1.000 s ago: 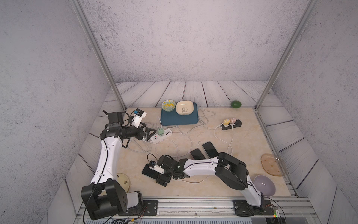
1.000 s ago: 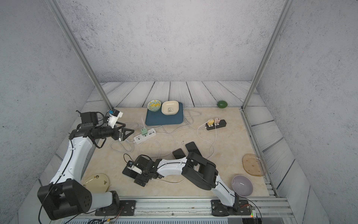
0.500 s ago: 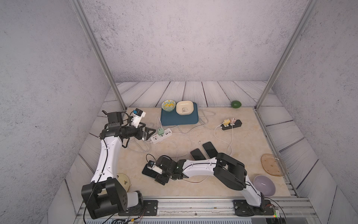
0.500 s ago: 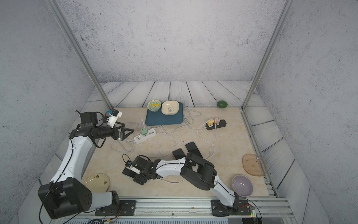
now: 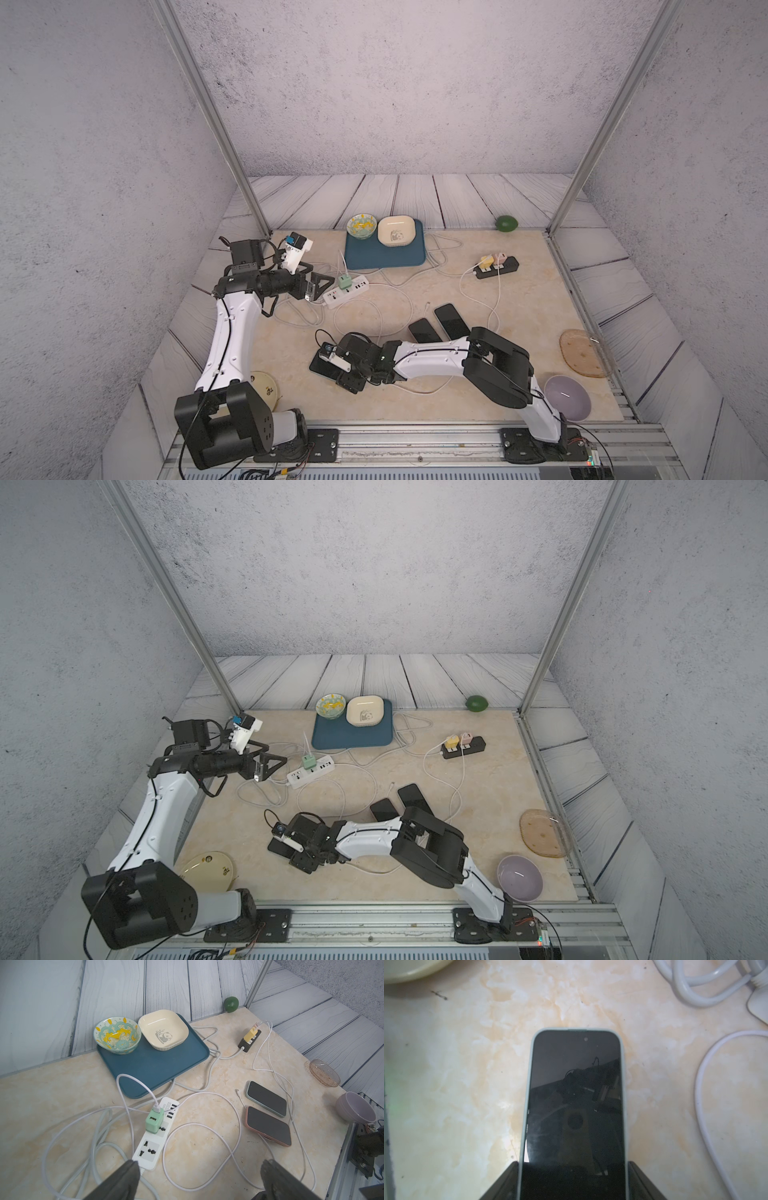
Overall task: Unplug the charging cable from the phone
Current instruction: Pick up the phone at the center of the board.
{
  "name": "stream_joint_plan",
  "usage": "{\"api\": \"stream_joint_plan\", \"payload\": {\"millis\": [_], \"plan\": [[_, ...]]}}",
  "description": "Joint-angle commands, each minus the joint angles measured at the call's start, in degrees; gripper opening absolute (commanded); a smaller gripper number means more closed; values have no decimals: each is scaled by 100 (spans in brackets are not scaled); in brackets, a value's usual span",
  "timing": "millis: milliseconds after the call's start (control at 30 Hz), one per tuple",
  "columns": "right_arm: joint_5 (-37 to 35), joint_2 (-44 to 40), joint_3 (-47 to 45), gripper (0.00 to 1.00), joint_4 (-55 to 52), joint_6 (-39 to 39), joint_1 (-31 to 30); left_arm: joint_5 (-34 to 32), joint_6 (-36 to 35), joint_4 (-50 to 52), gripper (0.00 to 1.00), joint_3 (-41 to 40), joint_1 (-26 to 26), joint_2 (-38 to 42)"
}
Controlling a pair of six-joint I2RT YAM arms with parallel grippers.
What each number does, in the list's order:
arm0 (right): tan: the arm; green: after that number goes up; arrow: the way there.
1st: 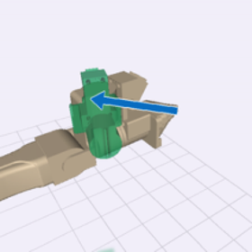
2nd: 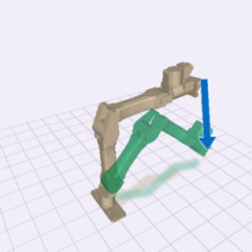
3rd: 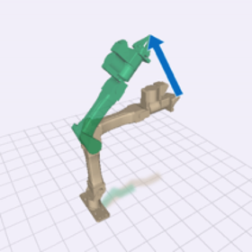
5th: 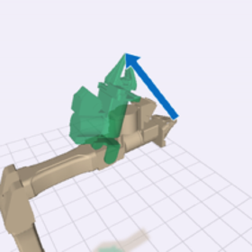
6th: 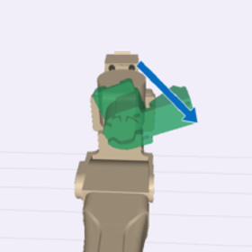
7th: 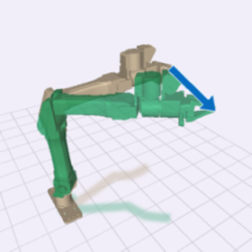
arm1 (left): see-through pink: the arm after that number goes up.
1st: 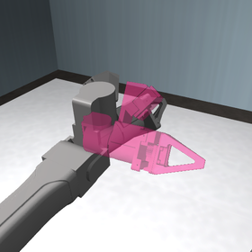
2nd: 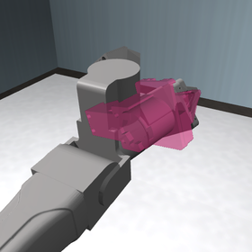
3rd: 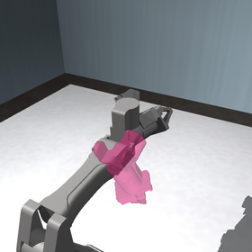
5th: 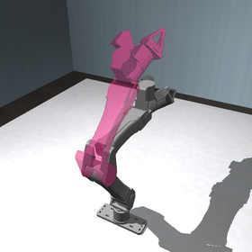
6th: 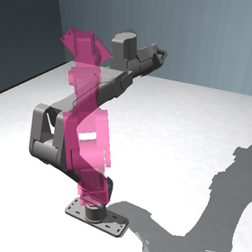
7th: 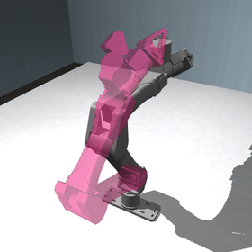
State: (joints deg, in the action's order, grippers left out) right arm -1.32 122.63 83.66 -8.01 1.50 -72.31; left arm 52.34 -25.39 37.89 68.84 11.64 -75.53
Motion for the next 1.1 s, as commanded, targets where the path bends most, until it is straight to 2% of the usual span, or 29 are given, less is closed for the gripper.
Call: {"api": "stream_joint_plan", "payload": {"millis": [0,433,633,867,1067], "plan": [[-208,-563,-23,32,-97,43,31,175,43,41,98,-27,67,16],[-404,-1478,-386,24,-261,35,348,492,0,125,98,-19,67,133],[-368,-1759,-591,24,-314,189,637,938,-171,286,98,-24,66,195],[389,-2193,-1035,23,-35,1033,1297,1461,-323,429,98,-55,59,271],[1256,-2664,-1574,22,709,1989,1907,1771,77,239,98,-38,48,255]]}}
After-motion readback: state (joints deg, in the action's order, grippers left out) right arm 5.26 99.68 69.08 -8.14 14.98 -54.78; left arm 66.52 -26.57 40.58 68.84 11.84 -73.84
